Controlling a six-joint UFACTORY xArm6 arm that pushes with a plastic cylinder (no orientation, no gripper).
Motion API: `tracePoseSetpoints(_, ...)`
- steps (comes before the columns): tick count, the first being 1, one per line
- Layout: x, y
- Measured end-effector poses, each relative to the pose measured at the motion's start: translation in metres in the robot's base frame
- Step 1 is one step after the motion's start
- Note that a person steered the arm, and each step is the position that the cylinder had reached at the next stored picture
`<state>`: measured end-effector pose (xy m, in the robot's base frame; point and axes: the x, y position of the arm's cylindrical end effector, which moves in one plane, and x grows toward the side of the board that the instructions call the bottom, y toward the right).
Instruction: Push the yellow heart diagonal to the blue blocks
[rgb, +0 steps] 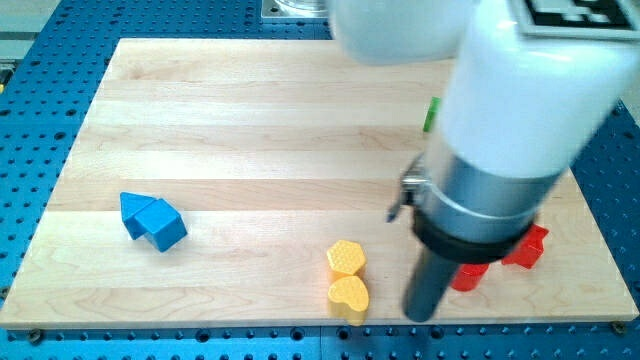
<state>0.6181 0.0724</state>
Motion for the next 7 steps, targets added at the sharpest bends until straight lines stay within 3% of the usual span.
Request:
tracePoseSetpoints(2,-0.006,-0.131)
tracePoseSetpoints(4,-0.049,-0.199)
tracePoseSetpoints(5,-0.040,-0.156)
tracePoseSetpoints(6,0.001,-0.122)
tracePoseSetpoints(7,0.001,-0.132)
